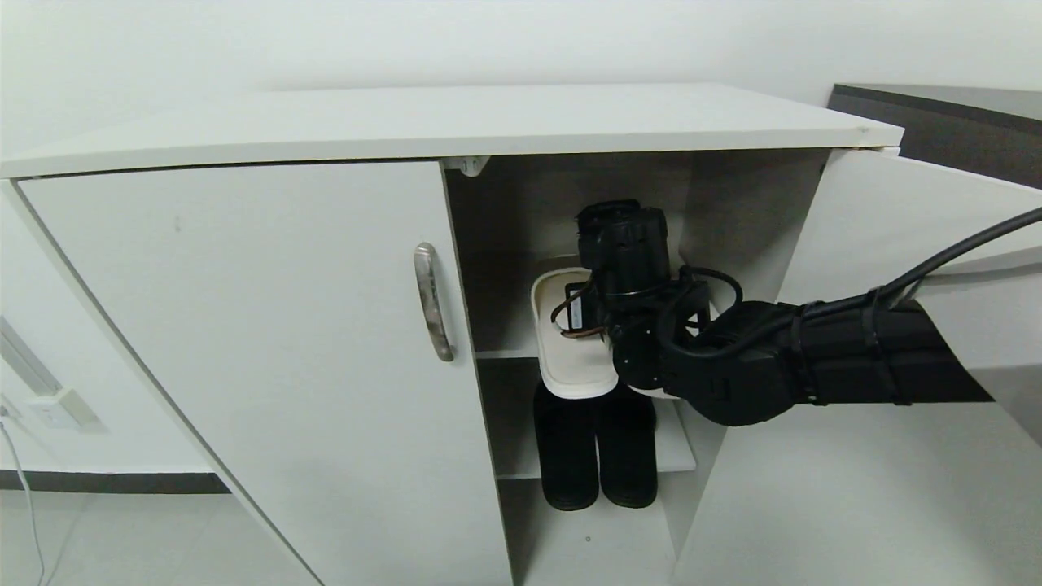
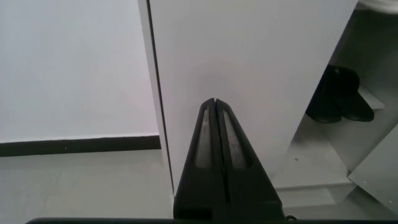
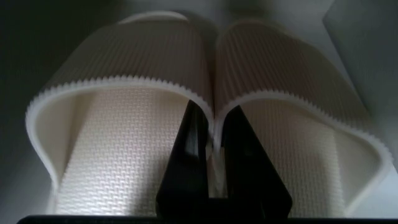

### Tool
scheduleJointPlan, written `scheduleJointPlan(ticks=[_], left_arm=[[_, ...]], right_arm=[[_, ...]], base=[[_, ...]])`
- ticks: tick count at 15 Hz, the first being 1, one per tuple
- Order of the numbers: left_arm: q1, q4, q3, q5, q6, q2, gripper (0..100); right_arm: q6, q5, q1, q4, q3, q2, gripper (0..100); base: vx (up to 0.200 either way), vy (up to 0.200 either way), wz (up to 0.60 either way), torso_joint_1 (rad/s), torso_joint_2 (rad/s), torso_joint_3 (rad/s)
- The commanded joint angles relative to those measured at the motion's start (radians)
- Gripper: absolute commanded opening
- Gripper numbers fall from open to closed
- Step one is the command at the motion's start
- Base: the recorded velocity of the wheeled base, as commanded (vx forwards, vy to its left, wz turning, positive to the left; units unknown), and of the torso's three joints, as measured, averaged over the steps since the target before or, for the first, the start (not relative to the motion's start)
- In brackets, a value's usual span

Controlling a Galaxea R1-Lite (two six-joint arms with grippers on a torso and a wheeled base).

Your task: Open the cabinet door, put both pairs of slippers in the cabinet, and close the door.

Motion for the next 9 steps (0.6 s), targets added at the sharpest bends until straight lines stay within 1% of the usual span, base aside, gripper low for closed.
scheduleJointPlan(ticks=[1,3,4,6,9], left_arm=[[0.000,0.000,0.000,0.000,-0.001,0.001,0],[0.000,0.000,0.000,0.000,-0.001,0.001,0],[0.000,0.000,-0.001,0.000,-0.001,0.001,0],[0.000,0.000,-0.001,0.000,-0.002,0.001,0],[0.000,0.000,-0.001,0.002,-0.002,0.001,0]], right_arm=[[-0.001,0.002,0.002,0.000,-0.008,0.000,0],[0.027,0.003,-0.005,0.089,-0.067,0.011,0],[0.065,0.037,-0.012,0.182,-0.126,0.016,0],[0.093,0.064,-0.017,0.279,-0.208,0.034,0],[0.094,0.066,-0.040,0.299,-0.315,0.109,0]], base=[[0.000,0.000,0.00,0.000,0.00,0.000],[0.000,0.000,0.00,0.000,0.00,0.000],[0.000,0.000,0.00,0.000,0.00,0.000],[0.000,0.000,0.00,0.000,0.00,0.000],[0.000,0.000,0.00,0.000,0.00,0.000]])
